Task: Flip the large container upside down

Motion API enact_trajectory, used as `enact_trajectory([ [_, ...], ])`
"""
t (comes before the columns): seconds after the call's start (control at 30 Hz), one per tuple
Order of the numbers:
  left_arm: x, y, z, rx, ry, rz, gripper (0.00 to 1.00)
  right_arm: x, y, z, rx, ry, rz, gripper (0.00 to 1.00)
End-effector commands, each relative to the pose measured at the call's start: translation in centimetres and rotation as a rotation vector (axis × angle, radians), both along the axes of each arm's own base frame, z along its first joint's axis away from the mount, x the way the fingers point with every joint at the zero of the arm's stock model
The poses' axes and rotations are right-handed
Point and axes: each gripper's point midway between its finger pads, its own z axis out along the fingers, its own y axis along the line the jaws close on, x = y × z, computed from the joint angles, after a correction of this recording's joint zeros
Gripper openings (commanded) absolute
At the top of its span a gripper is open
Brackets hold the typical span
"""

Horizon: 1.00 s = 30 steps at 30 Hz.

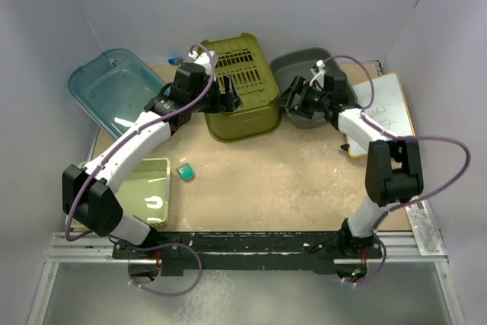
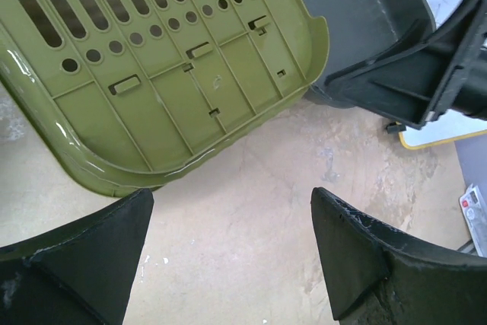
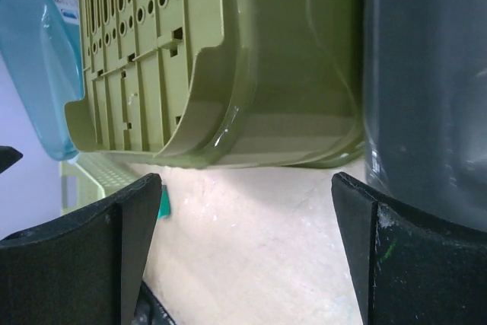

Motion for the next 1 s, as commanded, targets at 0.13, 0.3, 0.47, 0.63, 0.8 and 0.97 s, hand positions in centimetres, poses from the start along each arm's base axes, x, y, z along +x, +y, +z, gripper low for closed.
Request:
enact_trajectory([
  [0.13, 0.3, 1.4, 3.1, 0.032, -0.086, 0.042, 0.82, 0.3, 10.6, 4.3, 0.19, -0.097, 0.286, 0.96],
  [0.3, 0.3, 1.2, 3.0, 0.027, -0.085, 0.032, 0.82, -1.6, 11.8, 5.9, 0.191, -0.135, 0.368, 0.96],
  [0.47, 0.3, 1.1, 3.0, 0.035, -0.091, 0.017, 0.82, -0.5, 6.7, 4.8, -0.105, -0.138, 0.217, 0.97],
  [0.63, 0.4, 1.1, 3.7, 0.034, -0.111, 0.017, 0.82, 1.7, 0.4, 3.6, -0.401, -0.121, -0.036, 0.97],
  [0.8, 0.3, 1.3, 3.9, 0.035, -0.118, 0.019, 0.82, 3.0, -2.7, 2.4, -0.561, -0.105, -0.138, 0.92],
  [0.97, 0.2, 1.2, 4.0, 0.029, -0.118, 0.015, 0.82, 5.0, -3.6, 0.9, -0.75, -0.071, -0.105, 0.83],
])
